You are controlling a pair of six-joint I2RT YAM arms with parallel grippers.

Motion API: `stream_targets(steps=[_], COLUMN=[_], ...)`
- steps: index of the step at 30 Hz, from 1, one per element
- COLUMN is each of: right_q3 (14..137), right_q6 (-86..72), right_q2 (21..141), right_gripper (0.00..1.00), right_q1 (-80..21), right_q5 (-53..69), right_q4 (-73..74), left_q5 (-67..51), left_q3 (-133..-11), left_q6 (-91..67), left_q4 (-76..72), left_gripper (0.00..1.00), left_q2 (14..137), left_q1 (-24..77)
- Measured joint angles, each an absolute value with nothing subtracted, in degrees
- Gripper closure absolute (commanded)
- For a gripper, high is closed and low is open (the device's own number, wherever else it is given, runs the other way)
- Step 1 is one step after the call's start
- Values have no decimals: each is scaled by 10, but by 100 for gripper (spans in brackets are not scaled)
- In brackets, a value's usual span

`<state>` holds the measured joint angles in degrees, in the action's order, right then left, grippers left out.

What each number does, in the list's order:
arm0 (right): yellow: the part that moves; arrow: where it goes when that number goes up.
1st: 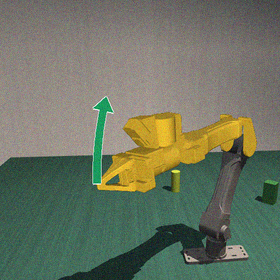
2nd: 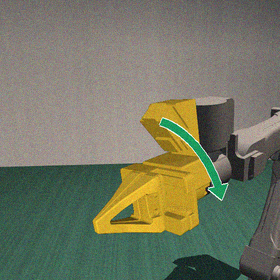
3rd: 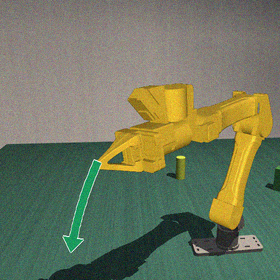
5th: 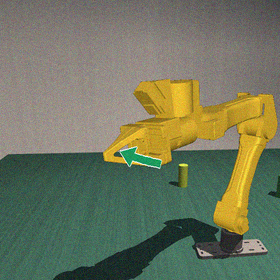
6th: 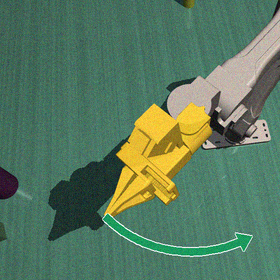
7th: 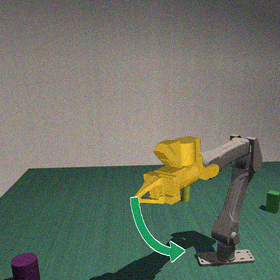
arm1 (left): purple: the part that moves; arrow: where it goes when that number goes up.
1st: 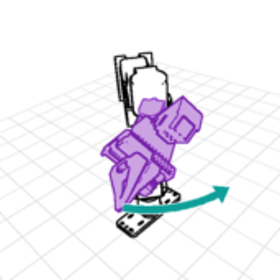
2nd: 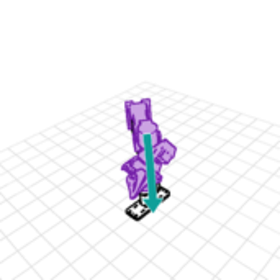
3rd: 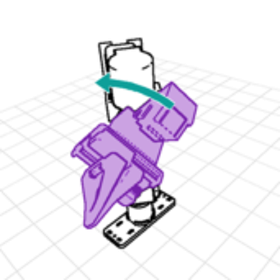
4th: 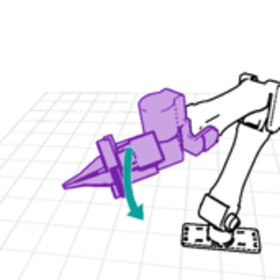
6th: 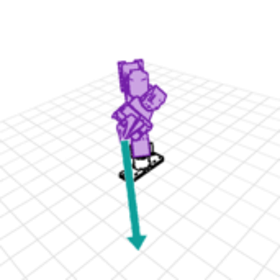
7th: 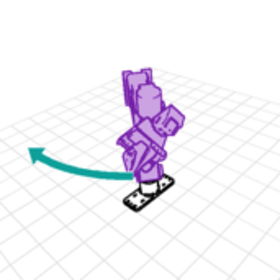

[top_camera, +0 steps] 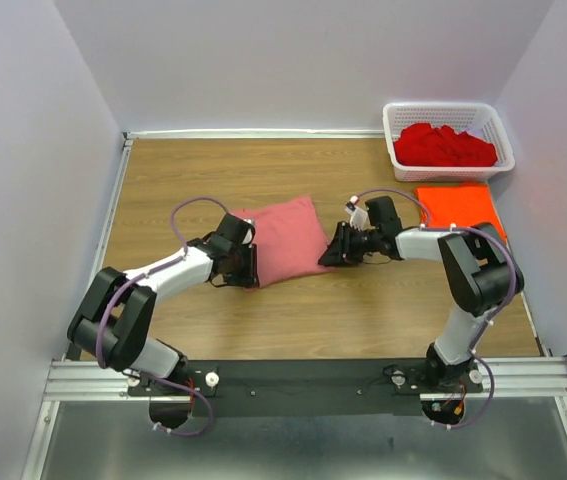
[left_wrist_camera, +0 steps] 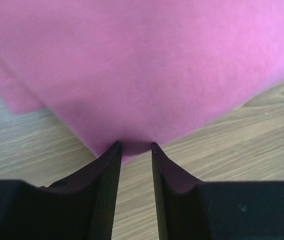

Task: Fold and stack the t-shirts
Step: Fold the tshirt

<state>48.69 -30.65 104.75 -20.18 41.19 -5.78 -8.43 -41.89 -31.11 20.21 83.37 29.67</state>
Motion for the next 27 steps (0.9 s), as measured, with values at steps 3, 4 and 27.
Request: stream_targets(steps=[3, 4, 27], right_q3=[463, 463, 550], right_q6=[-313, -316, -510], right_q2=[1003, 991, 1182], right_gripper=[56, 56, 49], right_q1=[-202, -203, -370], right_q5=[403, 402, 458], right_q4=[-36, -32, -315], left_q5=[-62, -55, 136], left_q3=[-430, -432, -364], left_q6=[-307, -305, -285], left_q4=[227, 235, 166], left_gripper=[44, 40, 8], left_q2=[825, 817, 528], left_q1=[282, 279, 154])
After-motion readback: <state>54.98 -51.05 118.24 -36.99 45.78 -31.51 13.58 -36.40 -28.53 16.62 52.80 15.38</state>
